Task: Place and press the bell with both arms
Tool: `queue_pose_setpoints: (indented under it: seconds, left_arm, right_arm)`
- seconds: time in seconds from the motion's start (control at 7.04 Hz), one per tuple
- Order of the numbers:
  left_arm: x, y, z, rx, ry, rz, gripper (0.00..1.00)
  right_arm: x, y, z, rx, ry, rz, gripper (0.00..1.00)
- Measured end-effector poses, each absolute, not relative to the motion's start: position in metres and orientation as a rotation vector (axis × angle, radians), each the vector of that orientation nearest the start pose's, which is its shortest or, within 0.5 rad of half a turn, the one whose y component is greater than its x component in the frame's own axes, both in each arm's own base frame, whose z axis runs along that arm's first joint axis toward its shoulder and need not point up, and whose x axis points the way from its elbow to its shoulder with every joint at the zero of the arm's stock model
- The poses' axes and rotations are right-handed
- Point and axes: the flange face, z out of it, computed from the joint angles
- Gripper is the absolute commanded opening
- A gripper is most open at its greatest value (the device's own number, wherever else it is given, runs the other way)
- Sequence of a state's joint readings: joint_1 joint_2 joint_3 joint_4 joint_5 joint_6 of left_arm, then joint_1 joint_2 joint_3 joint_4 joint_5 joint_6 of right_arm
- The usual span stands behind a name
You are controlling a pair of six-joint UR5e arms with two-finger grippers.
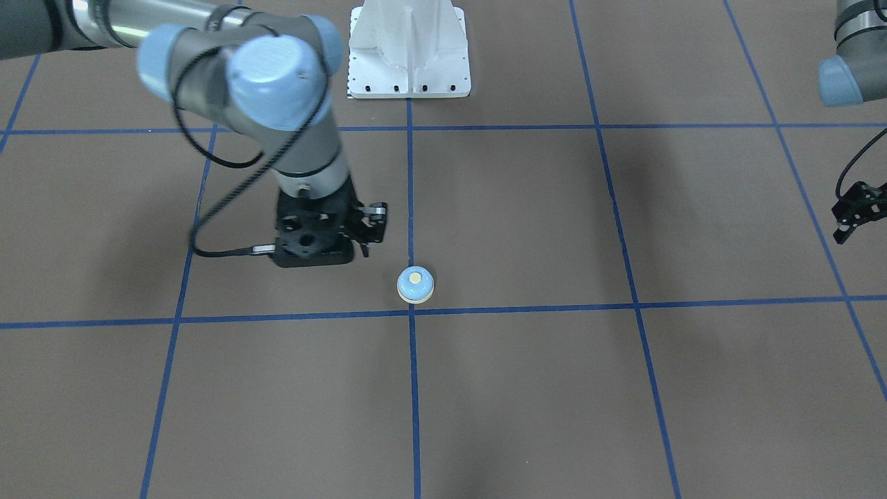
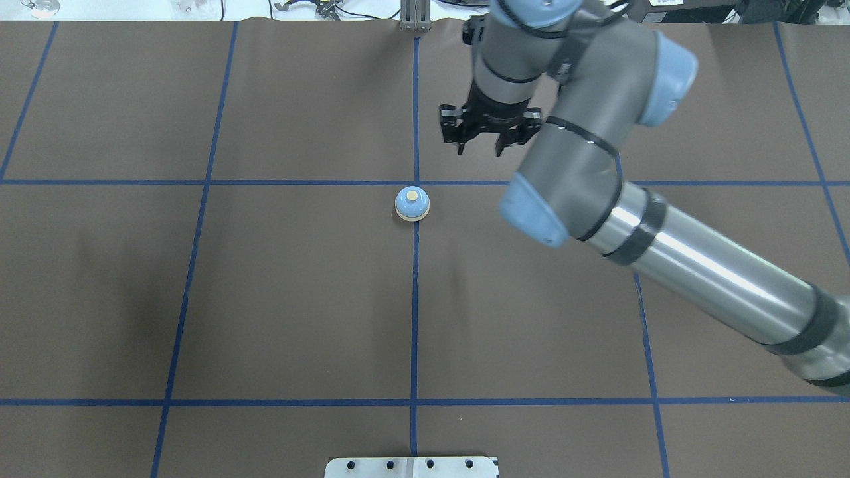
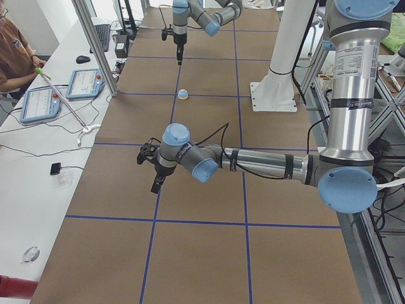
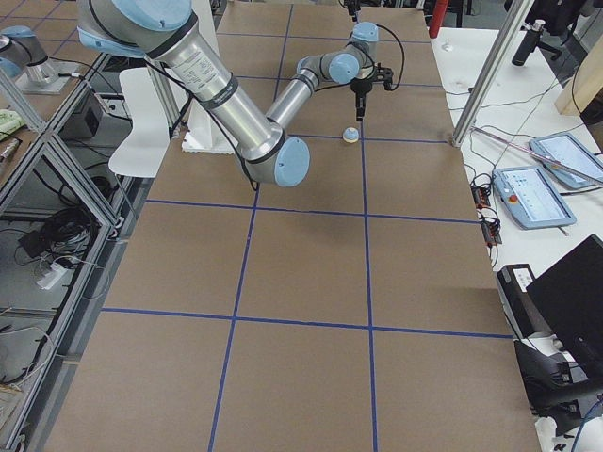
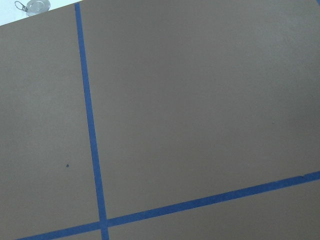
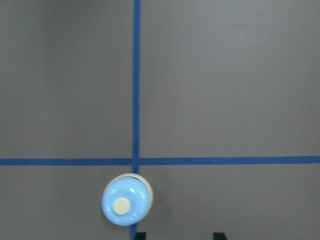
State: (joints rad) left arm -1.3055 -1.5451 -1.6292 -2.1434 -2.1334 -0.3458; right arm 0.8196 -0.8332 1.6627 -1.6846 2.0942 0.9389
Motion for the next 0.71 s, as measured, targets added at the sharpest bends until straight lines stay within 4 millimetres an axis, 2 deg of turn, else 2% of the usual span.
queue_pose_setpoints:
  seconds: [0.14,0.43,0.57,0.71]
  left_arm:
    - [0.037,-0.504,0.601,0.374,0.696,0.119,1.0]
    - [-0.017,-0.484,0.632,0.307,0.67,0.167,1.0]
    - [-0.044,-0.474,0.643,0.265,0.657,0.183,1.0]
    - [-0.066,-0.467,0.646,0.216,0.653,0.191,1.0]
  right_arm:
    - [-0.334,-0.557,0.233,0.11,-0.86,-0.066,1.0]
    - [-0.192,-0.563,0.344,0.144,-0.822,-0.162,1.0]
    - [-0.128,-0.556,0.404,0.163,-0.783,-0.226,1.0]
    - [-0.071,-0.54,0.457,0.171,-0.75,-0.27,1.0]
